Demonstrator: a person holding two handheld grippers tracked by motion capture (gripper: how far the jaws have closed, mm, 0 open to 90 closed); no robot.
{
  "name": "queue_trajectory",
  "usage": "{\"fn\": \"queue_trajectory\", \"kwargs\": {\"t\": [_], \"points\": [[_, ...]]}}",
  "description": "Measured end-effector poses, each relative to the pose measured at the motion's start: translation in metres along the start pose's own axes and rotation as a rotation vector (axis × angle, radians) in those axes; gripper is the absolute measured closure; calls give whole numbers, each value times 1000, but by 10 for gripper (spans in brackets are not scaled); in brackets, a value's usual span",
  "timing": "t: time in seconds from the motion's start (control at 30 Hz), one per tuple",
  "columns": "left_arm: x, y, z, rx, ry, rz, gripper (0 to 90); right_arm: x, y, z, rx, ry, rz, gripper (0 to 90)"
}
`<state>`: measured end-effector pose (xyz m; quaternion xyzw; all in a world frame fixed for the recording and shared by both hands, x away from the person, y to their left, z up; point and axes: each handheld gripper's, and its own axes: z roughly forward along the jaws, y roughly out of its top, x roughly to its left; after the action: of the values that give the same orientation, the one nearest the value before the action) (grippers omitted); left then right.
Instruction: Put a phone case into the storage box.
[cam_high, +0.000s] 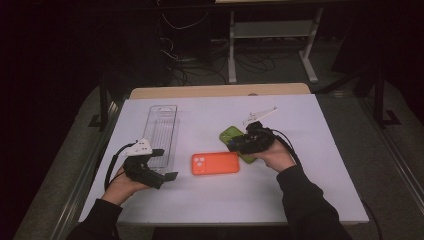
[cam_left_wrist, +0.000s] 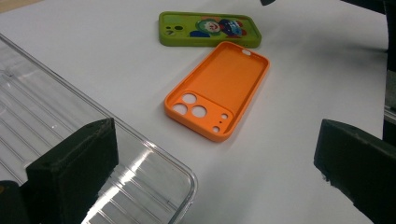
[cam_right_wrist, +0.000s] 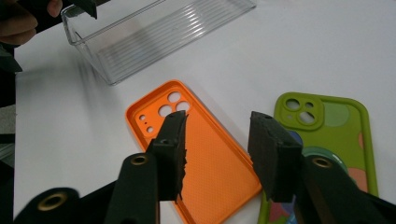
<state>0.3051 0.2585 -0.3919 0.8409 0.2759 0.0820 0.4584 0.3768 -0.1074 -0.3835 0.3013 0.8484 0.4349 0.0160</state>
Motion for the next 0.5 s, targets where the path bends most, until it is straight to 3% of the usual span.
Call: {"fn": "queue_trajectory", "kwargs": {"t": [0.37, 0.5], "points": [[0, 0, 0, 1, 0, -4, 0, 0, 2, 16, 39, -3, -18, 875], [0, 0, -1, -2, 1, -6, 0, -1, 1, 19, 57, 2, -26, 882]]}}
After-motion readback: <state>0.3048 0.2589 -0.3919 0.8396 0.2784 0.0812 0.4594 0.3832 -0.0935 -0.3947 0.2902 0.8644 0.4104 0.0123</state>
